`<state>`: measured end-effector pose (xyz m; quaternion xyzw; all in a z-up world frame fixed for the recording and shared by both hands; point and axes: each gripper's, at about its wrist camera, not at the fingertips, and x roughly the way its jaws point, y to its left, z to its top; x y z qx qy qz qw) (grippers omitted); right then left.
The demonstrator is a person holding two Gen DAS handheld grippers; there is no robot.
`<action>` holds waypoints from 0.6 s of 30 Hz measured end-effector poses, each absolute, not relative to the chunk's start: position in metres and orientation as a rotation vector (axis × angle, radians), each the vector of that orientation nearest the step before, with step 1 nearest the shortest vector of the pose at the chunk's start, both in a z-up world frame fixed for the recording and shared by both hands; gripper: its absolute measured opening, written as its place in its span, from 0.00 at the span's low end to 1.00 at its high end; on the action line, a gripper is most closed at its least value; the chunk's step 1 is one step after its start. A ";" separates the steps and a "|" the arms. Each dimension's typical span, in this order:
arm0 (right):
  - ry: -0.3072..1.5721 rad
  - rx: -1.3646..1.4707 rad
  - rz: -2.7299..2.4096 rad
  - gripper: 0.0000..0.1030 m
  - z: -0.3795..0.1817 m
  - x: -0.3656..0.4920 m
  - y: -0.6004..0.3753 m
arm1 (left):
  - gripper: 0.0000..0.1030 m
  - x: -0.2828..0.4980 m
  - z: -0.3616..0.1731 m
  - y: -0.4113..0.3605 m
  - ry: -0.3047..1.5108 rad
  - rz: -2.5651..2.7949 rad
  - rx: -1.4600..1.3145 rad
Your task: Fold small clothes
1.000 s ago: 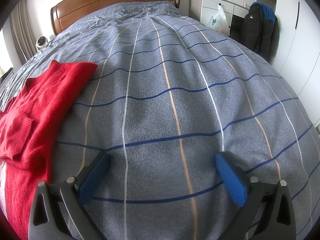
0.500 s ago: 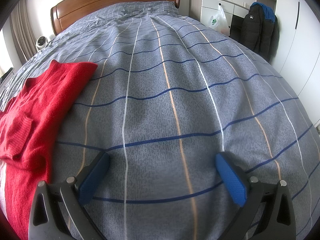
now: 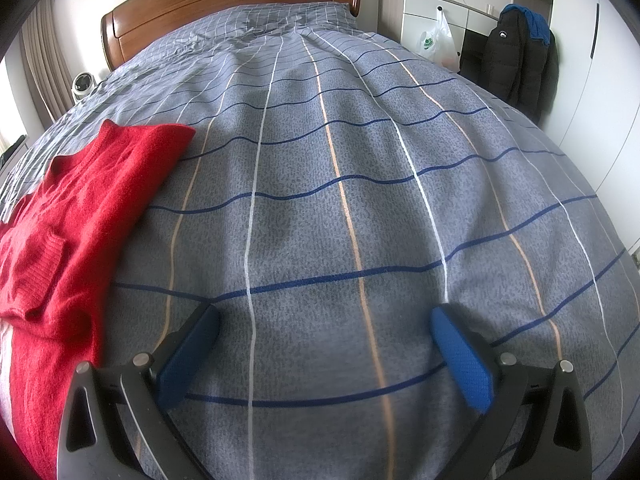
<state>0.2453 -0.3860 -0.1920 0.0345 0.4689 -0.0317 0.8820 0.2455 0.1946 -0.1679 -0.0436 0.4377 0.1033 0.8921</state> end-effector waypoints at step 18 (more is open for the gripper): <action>0.976 0.072 -0.066 1.00 -0.192 0.245 -0.386 | 1.00 0.245 -0.169 0.195 0.907 0.214 -0.087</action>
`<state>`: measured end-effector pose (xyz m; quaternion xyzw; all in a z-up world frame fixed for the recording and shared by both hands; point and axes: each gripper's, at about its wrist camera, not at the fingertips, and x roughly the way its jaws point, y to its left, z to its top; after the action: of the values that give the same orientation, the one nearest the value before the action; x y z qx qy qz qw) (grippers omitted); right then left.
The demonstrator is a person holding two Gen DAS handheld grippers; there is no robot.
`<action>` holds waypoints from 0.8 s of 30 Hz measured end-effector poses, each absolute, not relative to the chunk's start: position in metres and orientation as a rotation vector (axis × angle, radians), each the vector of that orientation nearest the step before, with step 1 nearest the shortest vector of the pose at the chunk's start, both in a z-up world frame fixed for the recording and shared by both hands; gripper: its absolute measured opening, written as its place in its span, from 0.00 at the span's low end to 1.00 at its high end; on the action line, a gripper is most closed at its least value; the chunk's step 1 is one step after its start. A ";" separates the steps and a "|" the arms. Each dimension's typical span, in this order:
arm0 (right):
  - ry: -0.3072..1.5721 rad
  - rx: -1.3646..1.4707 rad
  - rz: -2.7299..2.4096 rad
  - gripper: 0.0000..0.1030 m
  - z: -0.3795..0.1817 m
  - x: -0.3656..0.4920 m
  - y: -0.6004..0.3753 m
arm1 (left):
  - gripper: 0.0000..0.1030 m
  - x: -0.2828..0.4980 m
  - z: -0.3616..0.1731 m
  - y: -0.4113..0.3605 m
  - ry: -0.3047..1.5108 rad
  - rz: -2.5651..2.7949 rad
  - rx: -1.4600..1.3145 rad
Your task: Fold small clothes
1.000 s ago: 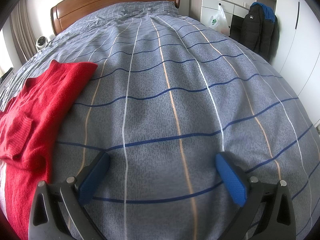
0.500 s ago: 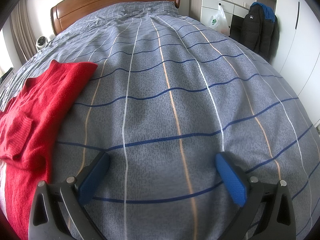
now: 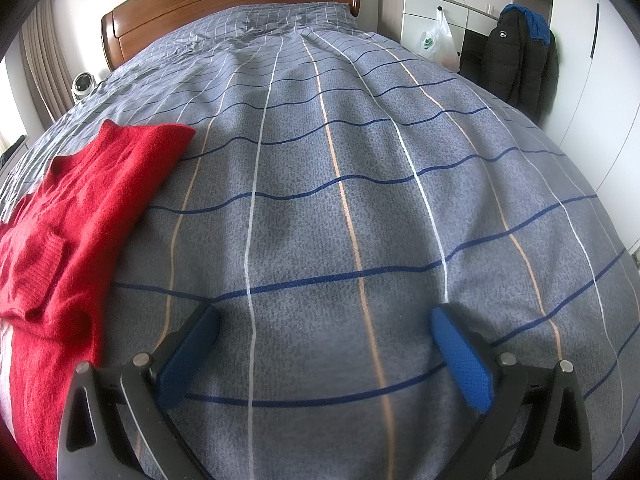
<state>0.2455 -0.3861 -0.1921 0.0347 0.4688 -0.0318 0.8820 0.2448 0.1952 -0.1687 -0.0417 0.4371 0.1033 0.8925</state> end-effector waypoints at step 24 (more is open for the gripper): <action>0.621 0.152 0.224 1.00 -0.090 0.107 -0.388 | 1.00 0.022 -0.084 0.146 0.725 -0.112 -0.038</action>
<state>0.1069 -0.3882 -0.0902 0.0746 0.3046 0.1098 0.9432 0.0216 0.1456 -0.0837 -0.0187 0.3543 -0.0547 0.9334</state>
